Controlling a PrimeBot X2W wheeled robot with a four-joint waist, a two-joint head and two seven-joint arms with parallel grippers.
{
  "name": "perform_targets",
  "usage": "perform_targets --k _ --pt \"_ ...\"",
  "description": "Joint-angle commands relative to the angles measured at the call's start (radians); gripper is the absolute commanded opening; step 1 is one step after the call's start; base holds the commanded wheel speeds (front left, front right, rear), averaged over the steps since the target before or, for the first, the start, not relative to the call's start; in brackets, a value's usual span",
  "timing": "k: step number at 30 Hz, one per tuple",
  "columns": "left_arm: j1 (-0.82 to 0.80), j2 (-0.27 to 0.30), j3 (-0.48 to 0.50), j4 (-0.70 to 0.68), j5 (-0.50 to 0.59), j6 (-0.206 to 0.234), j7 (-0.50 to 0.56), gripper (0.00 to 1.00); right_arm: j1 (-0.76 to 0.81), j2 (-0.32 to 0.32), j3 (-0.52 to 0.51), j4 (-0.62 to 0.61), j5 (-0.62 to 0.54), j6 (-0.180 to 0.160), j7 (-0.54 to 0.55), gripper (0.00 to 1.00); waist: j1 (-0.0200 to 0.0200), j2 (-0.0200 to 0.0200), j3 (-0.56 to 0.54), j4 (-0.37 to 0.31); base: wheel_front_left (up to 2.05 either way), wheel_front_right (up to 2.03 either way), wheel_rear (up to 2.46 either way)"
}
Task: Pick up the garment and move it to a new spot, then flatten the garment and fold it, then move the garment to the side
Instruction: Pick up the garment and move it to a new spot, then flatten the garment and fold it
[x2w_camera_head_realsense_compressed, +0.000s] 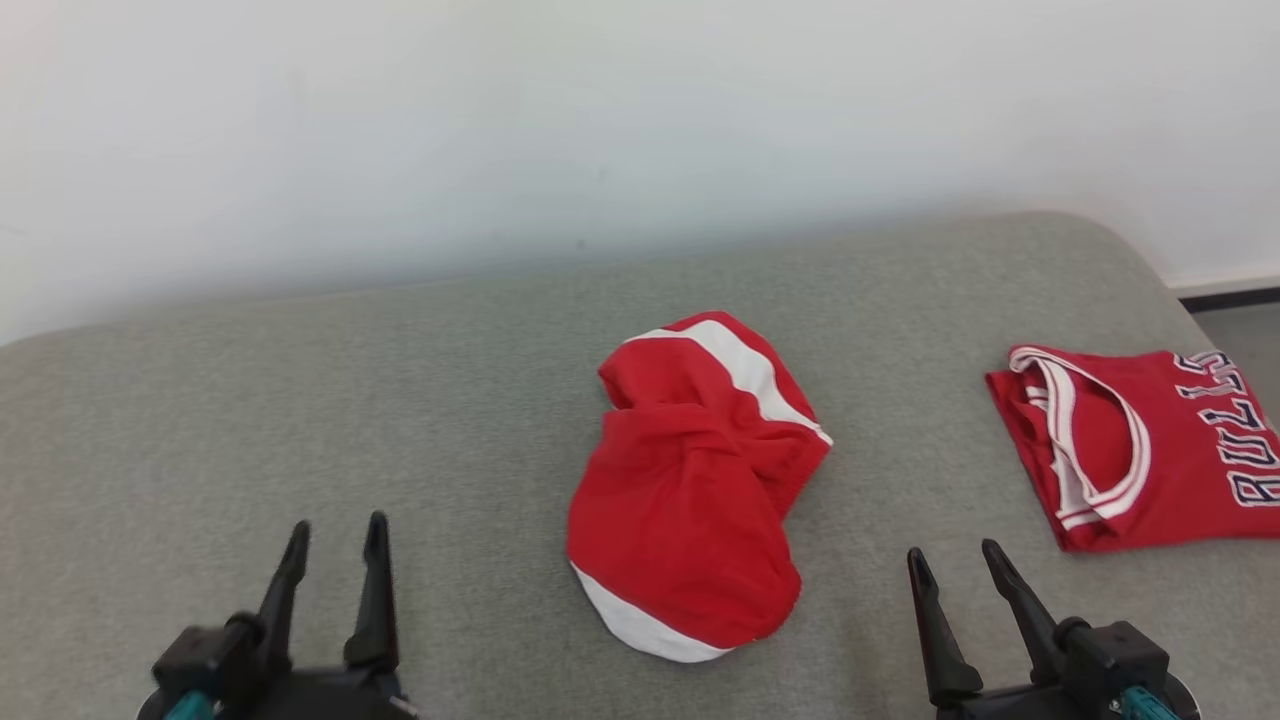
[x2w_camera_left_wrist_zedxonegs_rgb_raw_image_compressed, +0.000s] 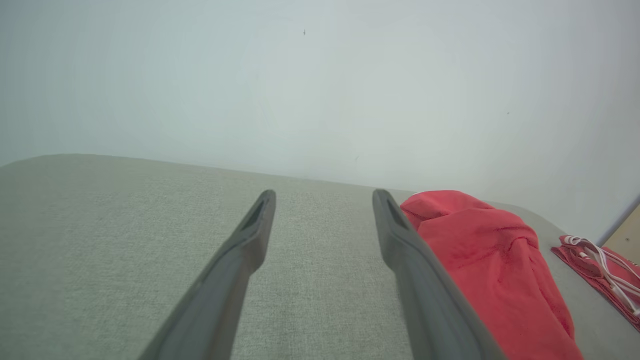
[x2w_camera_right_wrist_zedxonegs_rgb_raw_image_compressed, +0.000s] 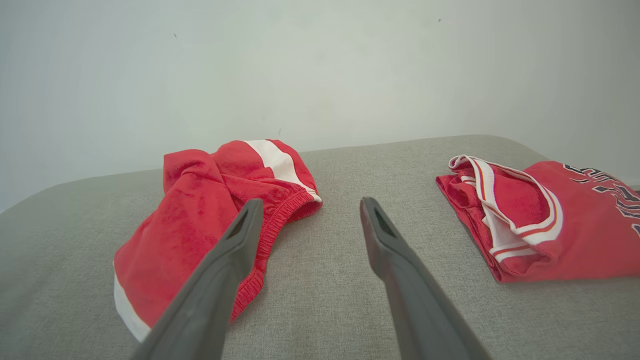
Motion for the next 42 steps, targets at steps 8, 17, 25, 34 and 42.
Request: perform_targets --k 8,17,25,34,42 --pt "0.176 -0.022 0.064 -0.121 0.137 0.010 -0.004 1.00 0.037 0.000 -0.026 0.014 -0.005 -0.003 -0.005 1.00 0.0000 0.0001 -0.026 0.080 0.00 0.00 0.00" --pt "0.272 -0.057 0.117 -0.172 0.209 -0.020 -0.004 1.00 0.048 0.002 -0.039 0.049 0.001 -0.003 -0.013 1.00 0.0000 0.0001 -0.030 0.090 0.00 0.00 0.00" --pt "0.277 -0.084 0.150 -0.179 0.231 -0.047 -0.004 1.00 0.037 0.003 -0.037 0.057 0.005 -0.003 -0.019 1.00 0.0000 0.0001 -0.025 0.083 0.00 0.00 0.00" --pt "0.270 -0.098 0.166 -0.159 0.245 -0.069 -0.004 1.00 0.024 0.003 -0.028 0.066 0.011 -0.003 -0.026 1.00 0.0000 0.0001 -0.020 0.078 0.00 0.00 0.00" --pt "0.263 -0.109 0.172 -0.151 0.252 -0.082 -0.004 1.00 -0.055 0.001 -0.008 0.081 0.007 -0.003 0.034 1.00 0.0000 0.0001 -0.012 0.084 0.00 0.00 0.00"
